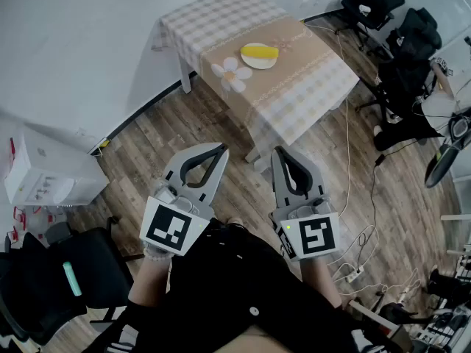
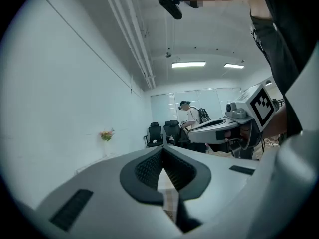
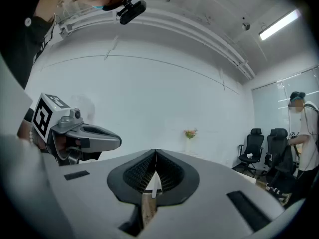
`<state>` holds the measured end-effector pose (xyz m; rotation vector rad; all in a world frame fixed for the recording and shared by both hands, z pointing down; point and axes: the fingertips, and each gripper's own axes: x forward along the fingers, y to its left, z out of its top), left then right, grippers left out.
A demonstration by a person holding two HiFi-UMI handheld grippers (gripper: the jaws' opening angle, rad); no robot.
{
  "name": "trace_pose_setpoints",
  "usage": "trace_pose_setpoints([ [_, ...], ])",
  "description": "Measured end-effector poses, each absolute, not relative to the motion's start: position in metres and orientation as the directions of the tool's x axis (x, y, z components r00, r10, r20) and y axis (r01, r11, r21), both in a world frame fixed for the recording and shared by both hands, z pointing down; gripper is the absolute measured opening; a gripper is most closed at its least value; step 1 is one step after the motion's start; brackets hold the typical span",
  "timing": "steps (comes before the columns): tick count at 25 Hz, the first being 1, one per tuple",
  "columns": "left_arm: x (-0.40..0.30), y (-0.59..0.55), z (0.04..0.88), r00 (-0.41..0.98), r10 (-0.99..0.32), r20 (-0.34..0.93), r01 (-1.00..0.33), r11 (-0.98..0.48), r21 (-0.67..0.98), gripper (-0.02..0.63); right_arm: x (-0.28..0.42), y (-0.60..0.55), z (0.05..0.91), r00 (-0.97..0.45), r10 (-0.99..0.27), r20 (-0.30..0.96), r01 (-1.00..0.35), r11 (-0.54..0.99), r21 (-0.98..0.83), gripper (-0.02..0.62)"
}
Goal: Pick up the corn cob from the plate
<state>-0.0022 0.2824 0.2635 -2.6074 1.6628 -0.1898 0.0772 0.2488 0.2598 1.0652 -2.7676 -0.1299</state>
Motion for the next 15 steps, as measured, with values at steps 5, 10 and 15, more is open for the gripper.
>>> trace_pose_setpoints([
  [5,-0.004,0.281,0.265,0.425,-0.902,0.080,-0.897,-0.431,-0.094,0.012,0.075,0.247,0.261,-0.725,-0.676,0.132,-0.661,0.736,0.145,0.041],
  [10,-0.005,0.281,0.265,0.435,-0.897,0.075,-0.893,-0.441,-0.089,0.012,0.071,0.249,0.259,-0.723,-0.678,0.132,-0.662,0.735,0.148,0.041],
  [15,-0.011,0.282,0.265,0.433,-0.898,0.071,-0.894,-0.438,-0.091,0.012,0.065,0.251,0.260,-0.727,-0.675,0.131,-0.657,0.738,0.153,0.041],
])
